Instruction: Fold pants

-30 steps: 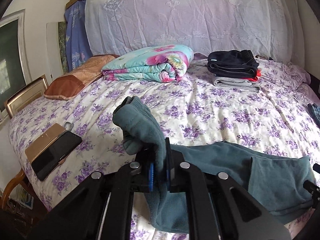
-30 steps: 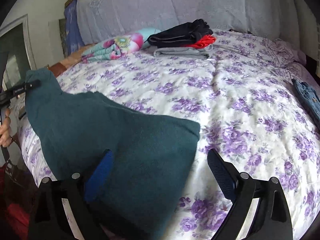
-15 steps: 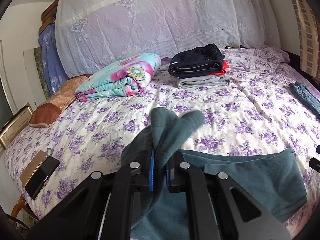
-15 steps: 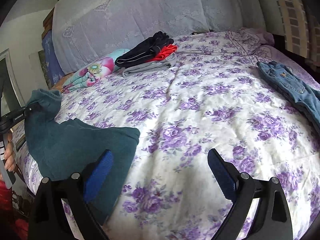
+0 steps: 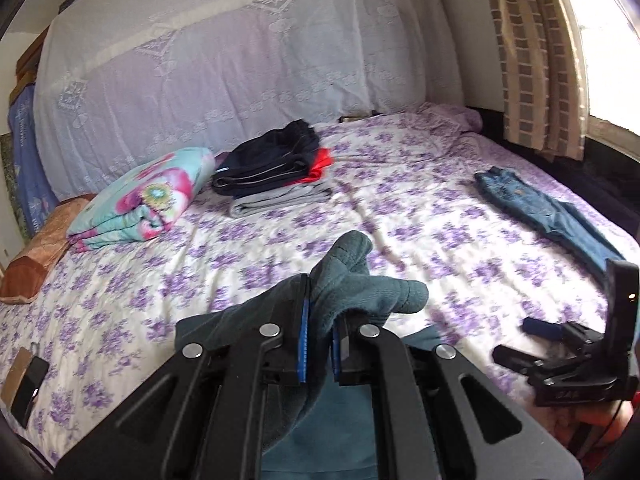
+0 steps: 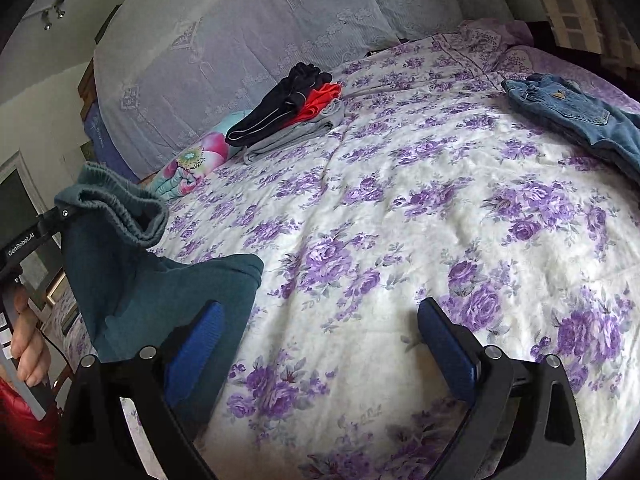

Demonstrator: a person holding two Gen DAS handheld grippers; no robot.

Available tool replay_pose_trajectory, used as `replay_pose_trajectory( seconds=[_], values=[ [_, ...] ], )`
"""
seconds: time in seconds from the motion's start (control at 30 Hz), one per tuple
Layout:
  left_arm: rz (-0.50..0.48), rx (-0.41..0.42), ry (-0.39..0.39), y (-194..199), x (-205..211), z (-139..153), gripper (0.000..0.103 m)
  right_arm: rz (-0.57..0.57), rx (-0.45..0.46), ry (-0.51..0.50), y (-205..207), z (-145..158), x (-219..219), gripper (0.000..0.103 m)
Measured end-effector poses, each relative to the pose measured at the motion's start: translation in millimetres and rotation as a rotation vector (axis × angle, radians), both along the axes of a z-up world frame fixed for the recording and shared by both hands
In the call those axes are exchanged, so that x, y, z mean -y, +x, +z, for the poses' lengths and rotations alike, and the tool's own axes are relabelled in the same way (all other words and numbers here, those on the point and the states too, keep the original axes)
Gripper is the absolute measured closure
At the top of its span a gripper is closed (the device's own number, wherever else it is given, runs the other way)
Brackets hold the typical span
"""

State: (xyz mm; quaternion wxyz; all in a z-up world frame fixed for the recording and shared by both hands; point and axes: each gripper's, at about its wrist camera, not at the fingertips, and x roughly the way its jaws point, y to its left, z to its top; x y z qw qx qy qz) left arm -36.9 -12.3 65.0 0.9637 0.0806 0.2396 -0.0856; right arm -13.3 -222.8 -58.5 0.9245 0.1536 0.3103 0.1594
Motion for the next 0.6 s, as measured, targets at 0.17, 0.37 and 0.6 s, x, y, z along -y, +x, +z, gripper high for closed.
replay_pose_trajectory(
  seconds=[0.17,0.37,0.6],
  values=[
    [-0.153,-0.165,0.118,-5.3,49.9,-62.6,0.093,-0.009,0.002,0.020,-2.1,0.9,5.0,0.005],
    [-0.203,-0.292,0.034,-20.6,18.0,-80.9,0.013,-0.030,0.005,0.008,1.5,9.8,2.0,0.005],
    [0.131,-0.191,0.026,-1.8,-62.3,-49.2,0.013,0.062,0.155,-0.150,0.2,55.7,-56.7,0.005]
  ],
)
